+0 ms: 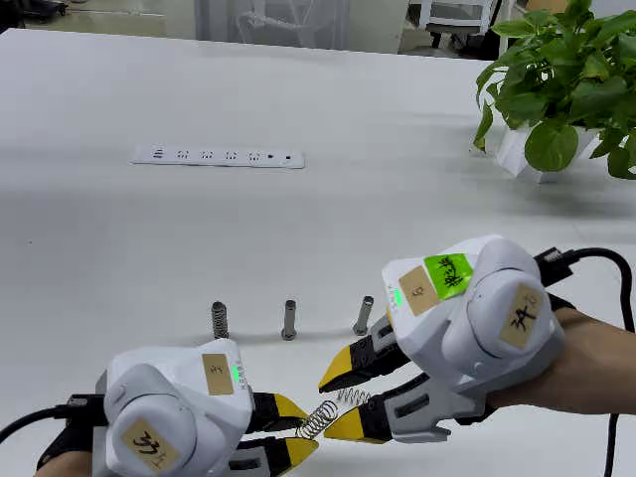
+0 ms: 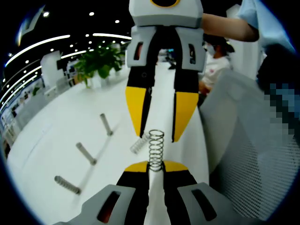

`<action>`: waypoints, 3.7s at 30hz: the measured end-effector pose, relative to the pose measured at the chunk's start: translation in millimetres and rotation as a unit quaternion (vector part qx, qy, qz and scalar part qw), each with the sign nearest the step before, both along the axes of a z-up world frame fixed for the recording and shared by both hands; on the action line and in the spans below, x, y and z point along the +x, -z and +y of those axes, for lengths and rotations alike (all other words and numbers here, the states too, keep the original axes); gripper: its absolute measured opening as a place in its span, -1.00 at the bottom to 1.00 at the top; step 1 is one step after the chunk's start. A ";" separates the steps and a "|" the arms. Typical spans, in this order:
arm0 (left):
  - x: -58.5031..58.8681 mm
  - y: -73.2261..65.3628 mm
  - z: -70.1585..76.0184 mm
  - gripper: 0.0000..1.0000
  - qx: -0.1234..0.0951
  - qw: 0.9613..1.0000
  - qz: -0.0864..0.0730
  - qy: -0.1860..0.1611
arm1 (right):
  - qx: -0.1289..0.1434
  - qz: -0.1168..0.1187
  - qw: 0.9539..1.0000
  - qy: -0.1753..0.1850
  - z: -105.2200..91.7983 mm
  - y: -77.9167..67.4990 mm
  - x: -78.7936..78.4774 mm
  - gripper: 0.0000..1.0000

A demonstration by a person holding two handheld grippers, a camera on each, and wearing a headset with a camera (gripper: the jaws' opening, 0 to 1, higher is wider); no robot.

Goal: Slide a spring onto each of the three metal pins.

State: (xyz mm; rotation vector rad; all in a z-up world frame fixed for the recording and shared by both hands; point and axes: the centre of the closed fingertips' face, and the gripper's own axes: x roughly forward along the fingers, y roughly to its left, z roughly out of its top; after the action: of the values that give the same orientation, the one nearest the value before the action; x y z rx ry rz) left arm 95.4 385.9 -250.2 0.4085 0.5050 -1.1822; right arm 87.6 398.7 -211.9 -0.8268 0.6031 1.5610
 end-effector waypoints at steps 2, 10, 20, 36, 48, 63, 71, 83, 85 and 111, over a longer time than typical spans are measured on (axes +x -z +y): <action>-0.4 -0.4 -1.4 -0.81 -0.002 1.000 0.001 0.001 | -0.008 0.002 1.000 -0.006 0.3 3.2 -0.7 -0.61; -0.7 -1.9 -9.0 -0.81 -0.004 1.000 -0.004 0.006 | -0.037 0.002 0.999 -0.031 -1.0 14.4 -0.9 -0.69; 1.6 -6.7 -16.1 -0.81 -0.010 1.000 -0.007 0.010 | -0.057 0.002 0.998 -0.039 -8.1 17.5 0.2 -0.73; -1.9 -7.9 -22.7 -0.81 -0.013 1.000 -0.007 0.018 | -0.062 0.019 0.997 -0.031 -13.3 17.2 -2.9 -0.76; -3.3 -8.0 -22.9 -0.80 -0.026 1.000 -0.005 0.008 | -0.069 0.024 0.997 -0.036 -13.9 16.9 -4.5 -0.76; 7.7 -11.0 1.4 -0.62 -0.060 0.996 0.013 -0.065 | -0.056 0.017 0.998 -0.035 -7.4 12.4 2.5 -0.76; 18.1 -9.7 31.4 -0.39 -0.075 0.987 0.027 -0.138 | -0.063 0.018 0.997 -0.039 -10.7 15.8 4.8 -0.76; 23.3 -2.5 65.3 0.25 -0.065 0.974 0.027 -0.216 | -0.074 0.018 0.996 -0.048 -14.1 19.0 10.5 -0.76; 23.9 -0.8 69.0 0.44 -0.064 0.972 0.030 -0.226 | -0.075 0.017 0.996 -0.050 -13.3 18.2 13.8 -0.76; 34.3 -1.9 92.5 1.00 -0.066 0.961 0.025 -0.269 | -0.101 -0.010 0.992 -0.077 8.6 -3.9 71.6 -0.76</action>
State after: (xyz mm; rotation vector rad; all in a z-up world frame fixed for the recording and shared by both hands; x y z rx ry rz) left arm 129.7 478.3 -248.3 0.1116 0.5344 -0.6935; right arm 159.1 407.3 -207.9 -1.0616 0.7044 1.6472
